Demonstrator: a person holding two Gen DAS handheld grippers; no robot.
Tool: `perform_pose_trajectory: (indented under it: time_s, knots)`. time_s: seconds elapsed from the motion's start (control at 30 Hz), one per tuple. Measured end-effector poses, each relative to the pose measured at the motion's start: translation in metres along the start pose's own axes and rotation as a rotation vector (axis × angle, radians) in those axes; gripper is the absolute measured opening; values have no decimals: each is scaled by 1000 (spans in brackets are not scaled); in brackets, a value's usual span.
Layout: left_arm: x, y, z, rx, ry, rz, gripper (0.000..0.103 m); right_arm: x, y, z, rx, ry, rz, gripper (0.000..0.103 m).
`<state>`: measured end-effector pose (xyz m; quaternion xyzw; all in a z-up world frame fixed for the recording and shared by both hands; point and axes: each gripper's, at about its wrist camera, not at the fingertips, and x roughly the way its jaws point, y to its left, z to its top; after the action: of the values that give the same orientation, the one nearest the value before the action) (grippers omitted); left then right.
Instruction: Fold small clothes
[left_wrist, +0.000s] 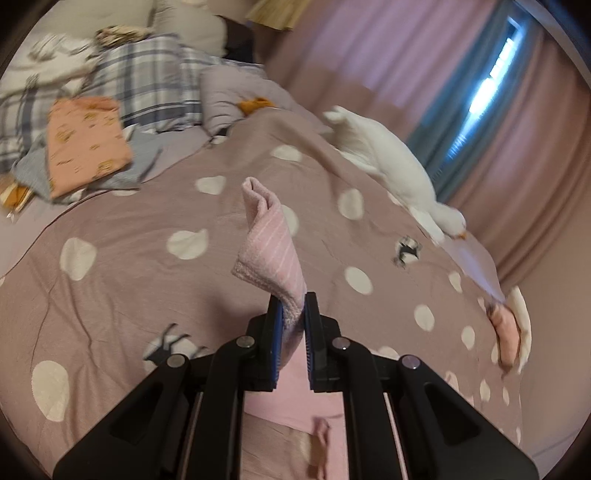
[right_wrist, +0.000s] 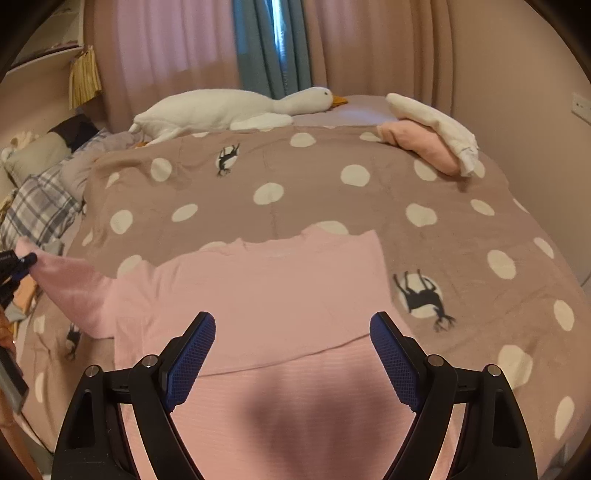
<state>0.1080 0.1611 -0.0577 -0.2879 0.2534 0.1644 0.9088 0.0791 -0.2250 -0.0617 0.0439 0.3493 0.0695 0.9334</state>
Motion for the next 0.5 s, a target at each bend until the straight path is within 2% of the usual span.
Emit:
perform_pose_trajectory:
  time_s: [0.27, 0.5]
  knots:
    - [2, -53, -16, 147, 45, -53, 10, -7, -22, -1, 37, -6, -26, 85]
    - [8, -88, -37, 225, 100, -97, 10, -11, -40, -3, 69, -7, -46, 85]
